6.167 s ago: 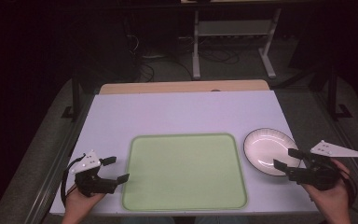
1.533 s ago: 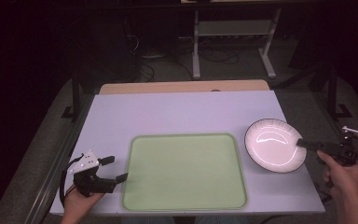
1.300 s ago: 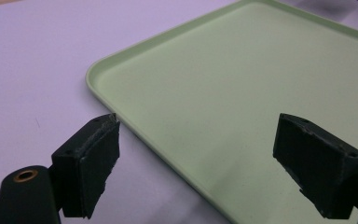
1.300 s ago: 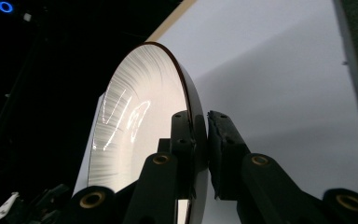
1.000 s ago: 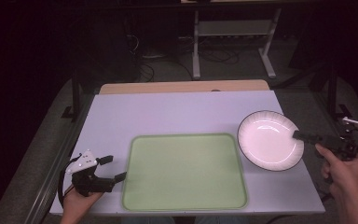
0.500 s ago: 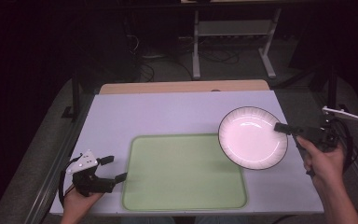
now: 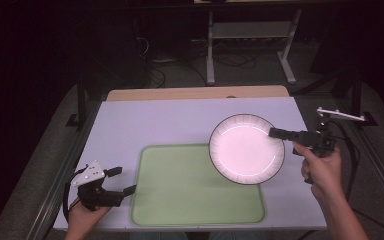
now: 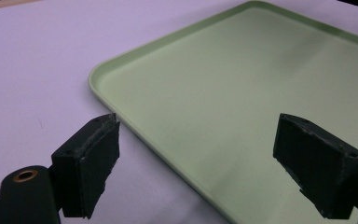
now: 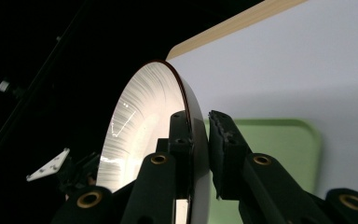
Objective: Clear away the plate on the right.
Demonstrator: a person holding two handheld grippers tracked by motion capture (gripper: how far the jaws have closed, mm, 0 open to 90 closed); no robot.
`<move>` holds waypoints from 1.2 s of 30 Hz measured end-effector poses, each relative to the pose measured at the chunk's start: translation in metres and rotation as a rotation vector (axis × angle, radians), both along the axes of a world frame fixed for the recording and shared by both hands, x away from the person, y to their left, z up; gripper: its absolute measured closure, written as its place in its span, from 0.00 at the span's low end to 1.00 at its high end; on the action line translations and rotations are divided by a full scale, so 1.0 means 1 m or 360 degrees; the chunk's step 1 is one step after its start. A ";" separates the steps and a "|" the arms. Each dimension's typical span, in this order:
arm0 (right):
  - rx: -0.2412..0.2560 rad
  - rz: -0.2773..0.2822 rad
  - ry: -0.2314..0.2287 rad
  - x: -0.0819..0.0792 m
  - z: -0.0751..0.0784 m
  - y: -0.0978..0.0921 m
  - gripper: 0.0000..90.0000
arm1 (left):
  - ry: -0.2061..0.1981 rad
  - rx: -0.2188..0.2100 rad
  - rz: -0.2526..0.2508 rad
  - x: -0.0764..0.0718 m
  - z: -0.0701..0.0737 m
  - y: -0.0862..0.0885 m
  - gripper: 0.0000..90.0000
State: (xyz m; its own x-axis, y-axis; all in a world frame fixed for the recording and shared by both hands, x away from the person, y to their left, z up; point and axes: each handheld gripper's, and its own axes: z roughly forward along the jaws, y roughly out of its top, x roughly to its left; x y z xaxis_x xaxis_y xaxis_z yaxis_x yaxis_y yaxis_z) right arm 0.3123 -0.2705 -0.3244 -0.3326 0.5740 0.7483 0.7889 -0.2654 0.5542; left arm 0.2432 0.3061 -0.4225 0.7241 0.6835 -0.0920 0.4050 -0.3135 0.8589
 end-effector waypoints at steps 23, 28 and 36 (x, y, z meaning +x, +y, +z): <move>-0.0169 0.0232 0.0079 0.023 -0.029 0.087 0.88 | 0.0001 -0.0003 0.0000 0.000 0.000 0.000 0.16; -0.0220 0.0262 0.0095 0.026 -0.042 0.100 0.88 | -0.0003 -0.0003 -0.0003 0.000 0.000 0.000 0.16; -0.0242 0.0261 0.0128 0.031 -0.054 0.109 0.87 | 0.0000 -0.0001 0.0000 0.001 0.000 -0.001 0.16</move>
State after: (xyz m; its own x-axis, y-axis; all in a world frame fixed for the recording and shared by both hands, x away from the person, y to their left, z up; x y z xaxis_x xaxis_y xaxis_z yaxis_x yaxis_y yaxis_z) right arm 0.3437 -0.1611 -0.3782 -0.3734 0.6255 0.6851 0.8578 -0.0484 0.5117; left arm 0.2438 0.3052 -0.4226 0.7243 0.6832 -0.0926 0.4051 -0.3130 0.8590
